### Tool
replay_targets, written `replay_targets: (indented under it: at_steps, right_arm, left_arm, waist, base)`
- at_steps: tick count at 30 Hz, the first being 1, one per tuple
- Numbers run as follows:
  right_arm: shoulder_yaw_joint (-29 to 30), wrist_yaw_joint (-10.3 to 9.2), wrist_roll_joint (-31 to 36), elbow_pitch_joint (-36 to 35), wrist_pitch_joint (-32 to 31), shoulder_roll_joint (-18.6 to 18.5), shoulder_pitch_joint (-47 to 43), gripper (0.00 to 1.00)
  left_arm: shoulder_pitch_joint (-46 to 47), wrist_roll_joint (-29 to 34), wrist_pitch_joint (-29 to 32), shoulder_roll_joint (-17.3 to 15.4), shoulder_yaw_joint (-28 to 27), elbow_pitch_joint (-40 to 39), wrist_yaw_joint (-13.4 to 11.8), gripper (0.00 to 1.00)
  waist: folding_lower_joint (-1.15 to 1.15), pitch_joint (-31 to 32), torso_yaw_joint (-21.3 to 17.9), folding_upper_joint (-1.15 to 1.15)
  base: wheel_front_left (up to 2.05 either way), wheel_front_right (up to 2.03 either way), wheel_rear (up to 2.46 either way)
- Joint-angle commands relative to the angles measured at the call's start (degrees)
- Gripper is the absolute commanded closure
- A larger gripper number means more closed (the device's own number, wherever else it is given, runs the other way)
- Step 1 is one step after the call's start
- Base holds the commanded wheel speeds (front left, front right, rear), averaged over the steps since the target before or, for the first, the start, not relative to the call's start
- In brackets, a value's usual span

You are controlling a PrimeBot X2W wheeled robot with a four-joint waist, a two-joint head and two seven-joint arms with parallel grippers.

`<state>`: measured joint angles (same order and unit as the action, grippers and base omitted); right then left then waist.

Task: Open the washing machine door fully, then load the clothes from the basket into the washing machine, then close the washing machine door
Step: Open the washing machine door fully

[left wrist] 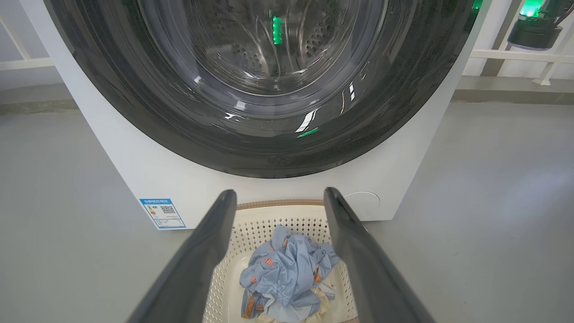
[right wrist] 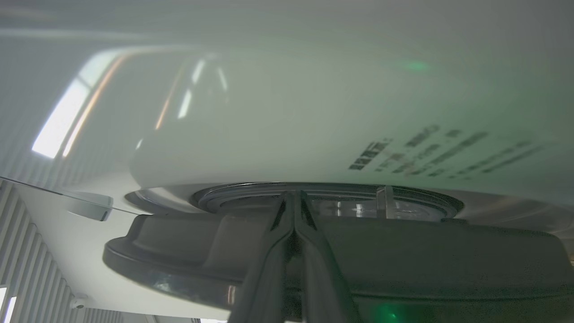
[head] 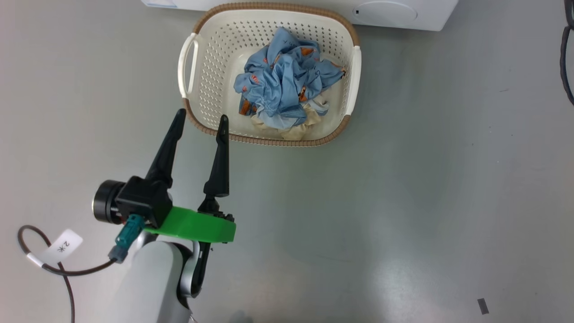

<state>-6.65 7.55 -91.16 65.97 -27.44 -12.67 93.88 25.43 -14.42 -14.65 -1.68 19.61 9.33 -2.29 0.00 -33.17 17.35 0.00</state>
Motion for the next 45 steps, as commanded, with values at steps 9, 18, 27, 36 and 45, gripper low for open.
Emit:
replay_targets:
  at_steps: [9, 18, 27, 36, 45]
  right_arm:
    - [-1.3, -0.06, 2.2, 1.8, -2.0, 1.4, 3.8, 1.0]
    - [-2.1, -0.06, 2.2, 2.3, -6.5, 1.5, 3.5, 1.0]
    - [-2.6, -0.06, 1.9, 1.7, -11.9, 1.5, 2.8, 1.0]
    - [-3.0, -0.06, 1.1, -1.0, -17.8, 1.5, -0.4, 1.0]
    - [-3.3, -0.06, 0.0, -6.0, -23.0, 1.9, -5.1, 1.0]
  left_arm:
    - [0.9, -1.2, -0.3, -1.2, -1.0, -2.0, -1.3, 0.0]
    - [1.0, -0.7, -0.3, -1.2, -1.2, -1.8, -1.6, 0.0]
    - [0.8, 0.2, -0.3, -1.2, -1.3, -1.2, -2.2, 0.0]
    - [0.3, 0.7, -0.3, -1.2, -1.8, -0.8, -2.7, 0.0]
    - [-0.3, 1.0, -0.3, -1.2, -2.3, -0.5, -2.7, 0.0]
  waist:
    - [0.0, -0.7, 0.5, 0.0]
    - [0.0, -0.4, 0.3, 0.0]
    - [0.0, 0.3, -0.4, 0.0]
    - [0.0, 1.5, -1.2, 0.0]
    - [0.0, 2.6, -2.1, 0.0]
  base:
    - [0.0, 0.0, 0.0]
    - [0.0, 0.0, 0.0]
    - [0.0, 0.0, 0.0]
    - [0.0, 0.0, 0.0]
    - [0.0, 0.0, 0.0]
